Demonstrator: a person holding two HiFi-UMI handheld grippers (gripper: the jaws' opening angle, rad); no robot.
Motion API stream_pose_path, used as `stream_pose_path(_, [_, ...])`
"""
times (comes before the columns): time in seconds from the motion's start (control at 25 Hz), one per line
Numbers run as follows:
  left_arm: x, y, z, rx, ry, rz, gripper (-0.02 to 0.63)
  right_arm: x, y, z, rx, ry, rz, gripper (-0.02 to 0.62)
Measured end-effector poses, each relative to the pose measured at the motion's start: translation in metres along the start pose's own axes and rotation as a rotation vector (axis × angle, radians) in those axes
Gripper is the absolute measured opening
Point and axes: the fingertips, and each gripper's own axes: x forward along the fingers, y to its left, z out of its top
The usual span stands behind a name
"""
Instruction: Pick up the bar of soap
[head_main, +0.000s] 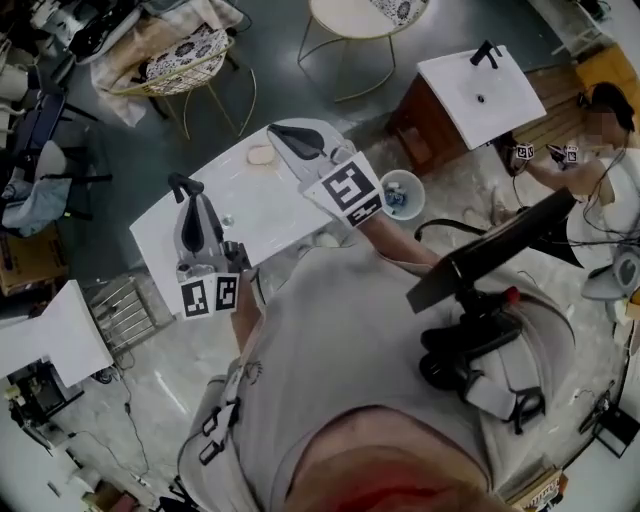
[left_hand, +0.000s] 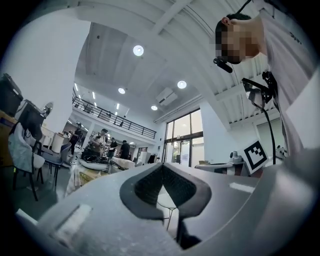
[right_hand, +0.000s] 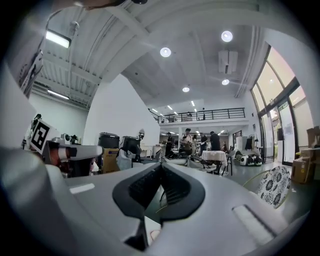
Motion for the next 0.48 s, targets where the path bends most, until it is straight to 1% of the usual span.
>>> stream_pose_path(0.16, [0.006,0.007,0.007,0.016,-0.009,-0.028,-0.002,0.007,-0.011,0.008,-0.014,-0.023,-0.052,0.002])
stream_pose_path(0.32, [-0.001,0.025,0.01,0.024,-0.005,-0.007,-0.002,0.025,-0.003,0.015,-0.025,-0.049,-0.031,0.002])
stream_pose_path(0.48, [-0.003,0.026,0.004,0.019,0.016,-0.013,-0.002,0.027,-0.003,0.013,-0.01,-0.058,-0.033,0.002])
